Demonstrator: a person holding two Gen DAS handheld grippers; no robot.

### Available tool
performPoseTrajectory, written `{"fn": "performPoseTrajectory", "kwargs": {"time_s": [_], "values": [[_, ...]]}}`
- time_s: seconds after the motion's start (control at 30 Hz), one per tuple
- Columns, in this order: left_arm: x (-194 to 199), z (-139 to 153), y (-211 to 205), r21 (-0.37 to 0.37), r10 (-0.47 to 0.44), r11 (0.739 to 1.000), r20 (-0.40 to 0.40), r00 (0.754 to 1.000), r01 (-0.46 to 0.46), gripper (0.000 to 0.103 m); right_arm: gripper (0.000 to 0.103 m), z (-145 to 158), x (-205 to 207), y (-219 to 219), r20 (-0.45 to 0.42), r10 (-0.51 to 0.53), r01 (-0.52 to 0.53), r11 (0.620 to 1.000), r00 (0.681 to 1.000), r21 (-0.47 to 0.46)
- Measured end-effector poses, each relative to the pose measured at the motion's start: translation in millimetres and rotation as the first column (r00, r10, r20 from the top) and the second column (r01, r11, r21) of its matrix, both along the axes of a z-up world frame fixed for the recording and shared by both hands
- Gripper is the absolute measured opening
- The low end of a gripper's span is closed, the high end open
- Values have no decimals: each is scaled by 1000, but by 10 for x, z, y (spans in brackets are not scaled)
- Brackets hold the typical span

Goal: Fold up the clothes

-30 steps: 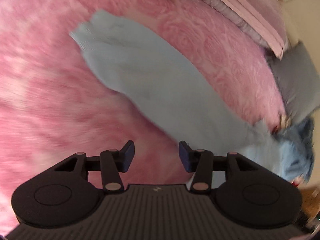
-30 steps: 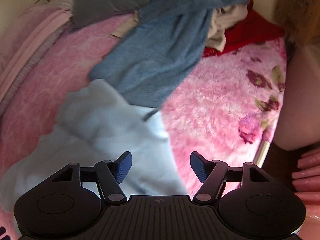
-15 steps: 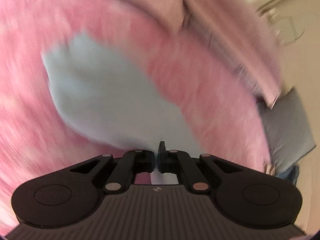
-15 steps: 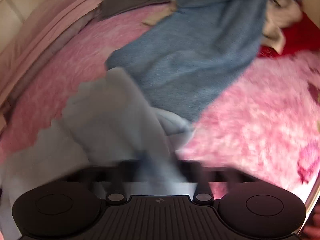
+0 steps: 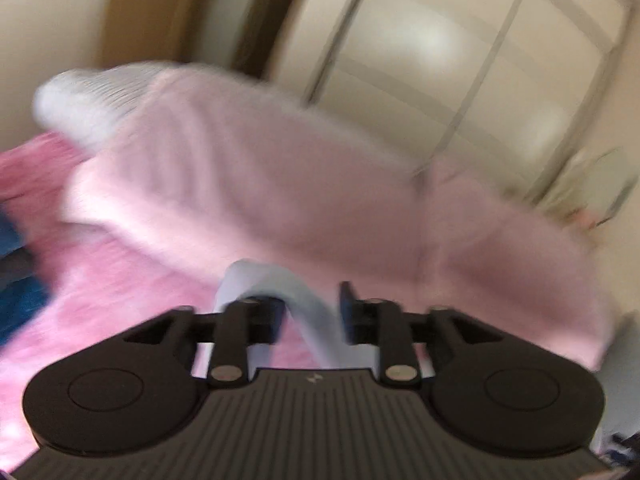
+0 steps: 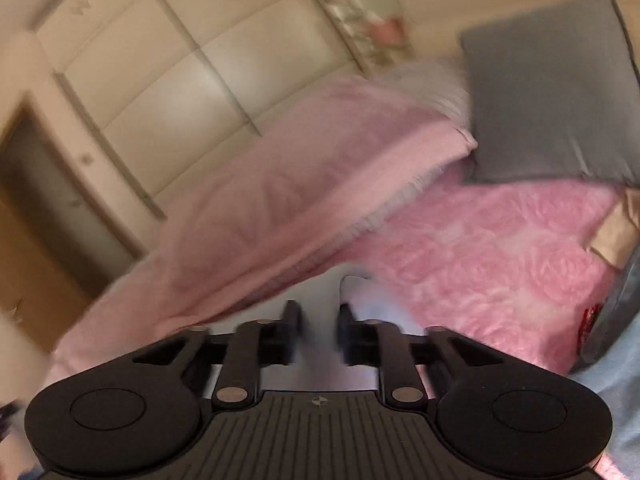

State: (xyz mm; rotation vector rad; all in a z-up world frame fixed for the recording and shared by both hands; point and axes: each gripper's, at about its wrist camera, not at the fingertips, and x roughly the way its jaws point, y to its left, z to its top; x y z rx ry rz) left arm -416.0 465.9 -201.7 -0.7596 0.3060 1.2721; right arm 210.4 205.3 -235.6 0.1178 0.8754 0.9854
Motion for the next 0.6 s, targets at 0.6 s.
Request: {"fn": "performPoseTrajectory", "kwargs": {"time_s": [0.6], "values": [[549,-2057,-1174,-582,24,792,330,944,184,41,65,-1210,-1403,430,22,492,-446,807,870,-387]]}}
